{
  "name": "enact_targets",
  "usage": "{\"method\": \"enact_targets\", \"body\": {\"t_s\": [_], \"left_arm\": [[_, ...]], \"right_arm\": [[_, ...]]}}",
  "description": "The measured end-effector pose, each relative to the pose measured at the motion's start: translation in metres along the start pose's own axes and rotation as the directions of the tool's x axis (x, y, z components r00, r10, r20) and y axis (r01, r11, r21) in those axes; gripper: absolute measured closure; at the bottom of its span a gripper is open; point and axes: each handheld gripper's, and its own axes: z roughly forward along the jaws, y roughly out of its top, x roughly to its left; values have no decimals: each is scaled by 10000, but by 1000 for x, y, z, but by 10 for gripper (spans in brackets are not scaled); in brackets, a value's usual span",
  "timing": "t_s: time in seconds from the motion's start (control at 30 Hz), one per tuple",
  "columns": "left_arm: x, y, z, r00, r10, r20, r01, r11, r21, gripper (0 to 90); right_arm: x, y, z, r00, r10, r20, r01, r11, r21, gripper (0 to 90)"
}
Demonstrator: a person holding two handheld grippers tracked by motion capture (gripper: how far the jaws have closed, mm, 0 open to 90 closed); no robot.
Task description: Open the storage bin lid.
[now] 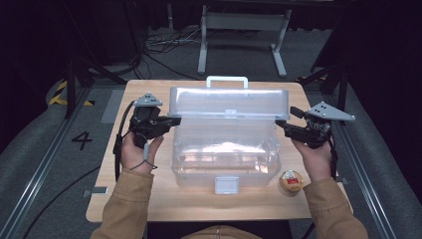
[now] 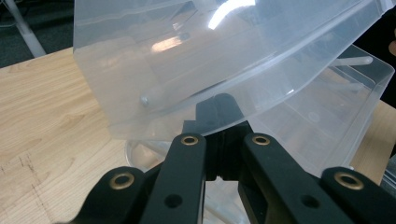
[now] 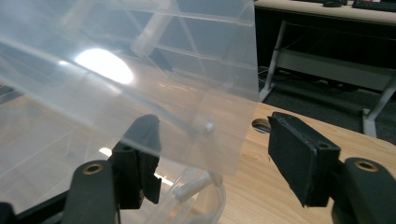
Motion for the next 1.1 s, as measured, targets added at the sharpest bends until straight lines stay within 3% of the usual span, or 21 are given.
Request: {"method": "enact_targets", "body": {"t_s": [0.2, 0.37, 0.57, 0.8, 1.1], "left_arm": [[-1, 0, 0, 10000, -8, -31, 8, 10000, -30, 894], [-1, -1, 0, 10000, -3, -21, 3, 10000, -31, 894], [-2, -1, 0, 10000, 39, -80, -39, 10000, 28, 894], [-3, -2, 1, 9999, 76, -81, -76, 10000, 22, 893], [-5, -4, -1, 9994, -110, 319, 101, 9995, 309, 826]], "right_arm": [[0, 0, 15, 9986, 311, 423, -316, 9994, 123, 286], [7, 2, 21, 9991, 241, 337, -243, 9997, 50, 305], [16, 5, 18, 9957, 40, 921, -4, 9992, -389, 364], [18, 5, 14, 9931, 22, 1175, 51, 9980, -625, 450], [25, 6, 14, 9834, -322, 1787, 487, 9948, -889, 598]]}}
